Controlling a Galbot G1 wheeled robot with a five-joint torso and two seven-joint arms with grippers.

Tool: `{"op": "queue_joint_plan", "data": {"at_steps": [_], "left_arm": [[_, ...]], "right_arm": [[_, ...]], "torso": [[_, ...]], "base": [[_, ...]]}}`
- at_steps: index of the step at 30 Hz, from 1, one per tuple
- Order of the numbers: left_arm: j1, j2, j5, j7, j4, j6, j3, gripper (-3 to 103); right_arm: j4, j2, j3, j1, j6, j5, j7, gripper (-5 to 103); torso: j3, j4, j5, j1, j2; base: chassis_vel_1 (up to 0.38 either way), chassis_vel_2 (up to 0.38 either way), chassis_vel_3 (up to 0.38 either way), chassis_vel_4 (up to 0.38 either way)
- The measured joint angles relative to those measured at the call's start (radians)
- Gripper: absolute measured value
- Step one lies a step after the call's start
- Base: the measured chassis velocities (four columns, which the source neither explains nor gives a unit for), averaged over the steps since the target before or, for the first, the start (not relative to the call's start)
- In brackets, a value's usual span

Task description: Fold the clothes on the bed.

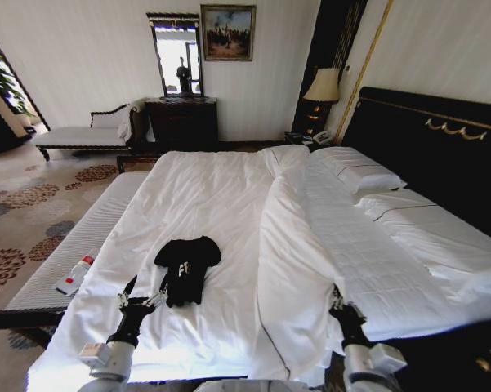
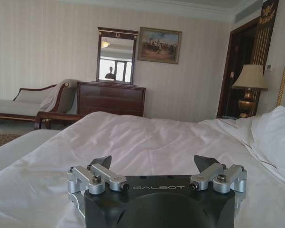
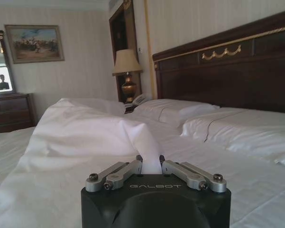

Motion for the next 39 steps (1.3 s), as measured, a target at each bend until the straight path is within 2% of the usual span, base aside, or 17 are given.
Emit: {"op": "queue_joint_plan", "data": {"at_steps": [4,8,14,17,20,25,39], "left_arm": [[-0.002,-0.001,0.003,0.0,0.0,-0.001,0.003,99],[-0.003,-0.003,-0.006,0.0,-0.001,-0.005,-0.003,98],[0.004,-0.005,-0.009,0.0,0.001,-0.011,-0.011,100],[0.006,-0.004,-0.009,0.0,0.0,-0.011,-0.013,100],[0.008,-0.002,-0.009,0.0,-0.004,-0.012,-0.019,100],[0.009,-0.001,-0.009,0.0,-0.006,-0.012,-0.022,100],[0.018,-0.008,0.008,-0.001,-0.023,-0.011,-0.017,100]], "right_arm": [[-0.021,0.0,0.104,0.028,0.013,0.024,0.021,2],[-0.103,0.001,0.204,0.051,0.06,0.05,0.047,2],[-0.238,0.0,0.342,0.076,0.12,0.016,0.045,2],[-0.288,-0.013,0.402,0.103,0.127,0.002,0.05,2],[-0.393,-0.067,0.497,0.155,0.129,0.028,0.066,2],[-0.459,-0.116,0.52,0.155,0.149,0.063,0.066,2],[-0.597,-0.175,0.537,0.204,0.16,0.096,0.071,2]], "torso": [[0.0,-0.0001,0.0,0.0,0.0],[0.0,0.0001,0.0003,0.0,0.0],[0.0,-0.0001,0.0003,0.0,0.0],[0.0,0.0,0.0003,0.0,0.0],[0.0,0.0004,0.0004,0.0,0.0],[0.0,0.0006,0.0005,0.0,0.0],[0.0,0.0003,0.0003,0.0,0.0]], "base": [[0.0,0.0,0.0,0.0],[0.0,0.0,0.0,0.0],[0.0,0.0,0.0,0.0],[0.0,0.0,0.0,0.0],[0.0,0.0,0.0,0.0],[0.0,0.0,0.0,0.0],[0.0,0.0,0.0,0.0]]}}
